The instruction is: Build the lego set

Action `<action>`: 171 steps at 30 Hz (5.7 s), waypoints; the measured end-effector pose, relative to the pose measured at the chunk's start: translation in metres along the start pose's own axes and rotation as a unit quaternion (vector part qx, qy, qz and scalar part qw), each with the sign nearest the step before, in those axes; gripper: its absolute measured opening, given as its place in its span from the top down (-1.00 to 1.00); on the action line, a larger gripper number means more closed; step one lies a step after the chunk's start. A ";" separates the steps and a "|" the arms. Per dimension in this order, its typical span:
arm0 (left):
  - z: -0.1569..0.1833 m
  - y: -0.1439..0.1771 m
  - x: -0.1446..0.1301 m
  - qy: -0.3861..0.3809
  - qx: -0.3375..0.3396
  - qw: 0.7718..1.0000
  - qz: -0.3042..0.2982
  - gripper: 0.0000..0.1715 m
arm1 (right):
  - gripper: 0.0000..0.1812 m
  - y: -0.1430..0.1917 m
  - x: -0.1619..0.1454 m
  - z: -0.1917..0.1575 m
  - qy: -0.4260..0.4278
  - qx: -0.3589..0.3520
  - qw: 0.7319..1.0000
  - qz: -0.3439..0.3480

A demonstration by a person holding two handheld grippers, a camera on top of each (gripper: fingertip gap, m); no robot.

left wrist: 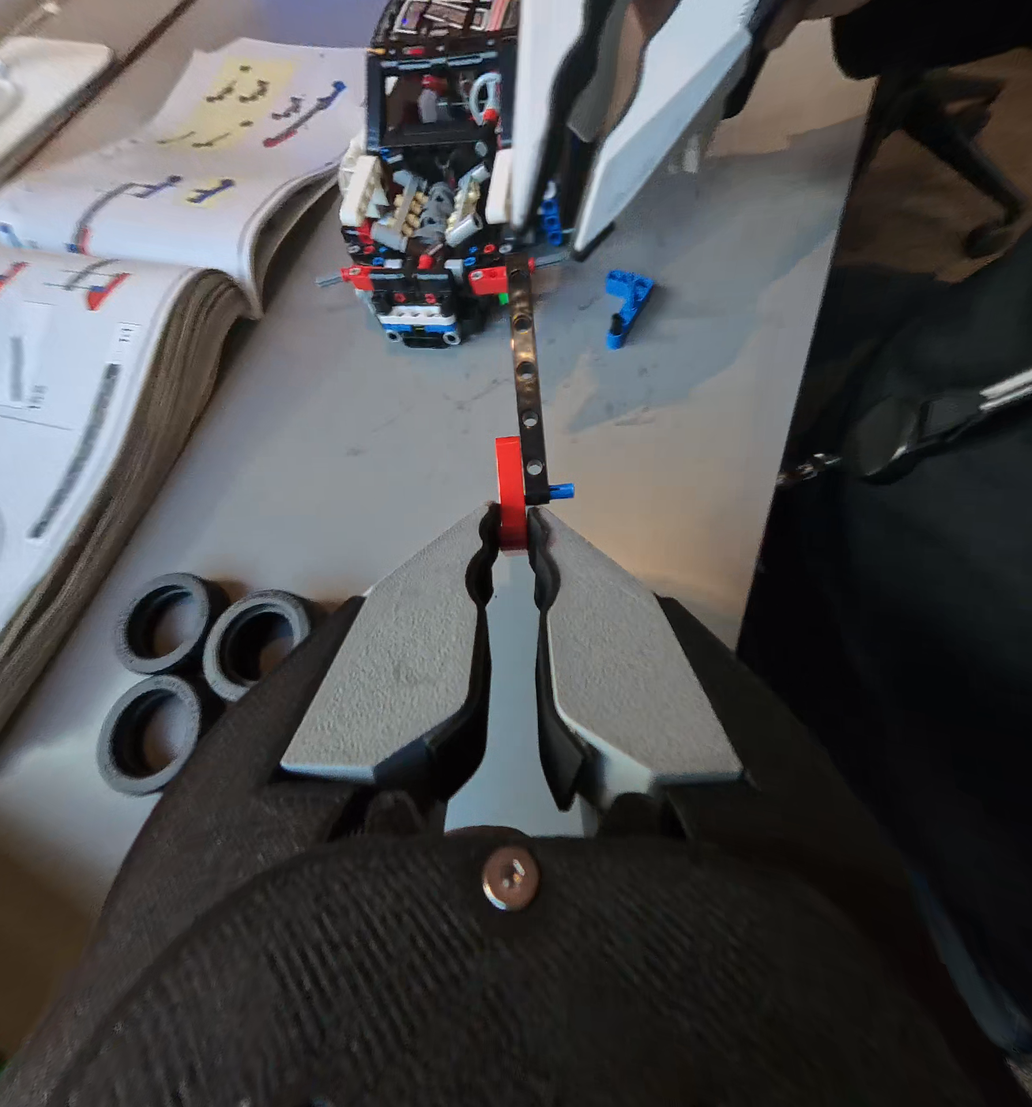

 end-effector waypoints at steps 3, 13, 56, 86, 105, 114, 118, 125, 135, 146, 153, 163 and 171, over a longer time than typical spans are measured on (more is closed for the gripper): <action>-0.005 -0.001 0.004 0.013 -0.018 1.000 0.007 0.93 | 0.74 0.008 0.002 0.007 -0.004 -0.015 1.000 0.010; -0.004 0.000 0.027 -0.071 -0.027 0.995 0.067 0.92 | 0.85 0.008 0.011 0.000 0.062 -0.009 0.998 0.021; -0.004 -0.020 0.015 0.061 -0.010 0.998 -0.013 0.64 | 0.93 -0.003 -0.015 -0.027 0.048 -0.078 0.995 0.031; 0.009 -0.067 0.030 -0.102 -0.026 0.989 -0.107 0.87 | 0.91 0.054 0.052 0.113 -0.033 -0.053 0.997 -0.037; -0.264 -0.191 0.067 0.075 -0.033 0.986 -0.148 1.00 | 1.00 -0.078 0.002 0.296 -0.075 0.027 0.974 -0.212; -0.265 -0.184 0.059 0.116 -0.019 0.982 -0.145 1.00 | 1.00 -0.083 -0.008 0.296 -0.050 0.040 0.977 -0.205; -0.266 -0.183 0.055 0.134 -0.020 0.982 -0.129 1.00 | 1.00 -0.084 -0.011 0.297 -0.053 0.048 0.976 -0.205; -0.267 -0.182 0.051 0.151 -0.027 0.981 -0.117 1.00 | 1.00 -0.085 -0.013 0.300 -0.068 0.068 0.972 -0.212; -0.268 -0.181 0.047 0.175 -0.030 0.979 -0.098 1.00 | 1.00 -0.085 -0.014 0.300 -0.082 0.072 0.970 -0.217; -0.269 -0.181 0.048 0.190 -0.038 0.976 -0.098 1.00 | 1.00 -0.086 -0.010 0.301 -0.076 0.072 0.966 -0.238; -0.268 -0.182 0.050 0.203 -0.029 0.975 -0.089 1.00 | 1.00 -0.085 -0.008 0.299 -0.075 0.052 0.964 -0.248; -0.260 -0.173 0.055 0.171 -0.003 0.980 -0.098 1.00 | 1.00 -0.079 0.006 0.294 -0.055 0.013 0.967 -0.250; -0.253 -0.163 0.054 0.173 0.009 0.980 -0.095 1.00 | 0.98 -0.075 0.019 0.288 -0.043 -0.007 0.967 -0.250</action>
Point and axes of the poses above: each gripper's, where its closed fingertips meet, y back along the fingers, x out of its top, z = x × y across the jaws, the point moved 6 cm from there along y, back along the fingers, and after that the axes turned 5 degrees about -y, right-handed, at the moved point
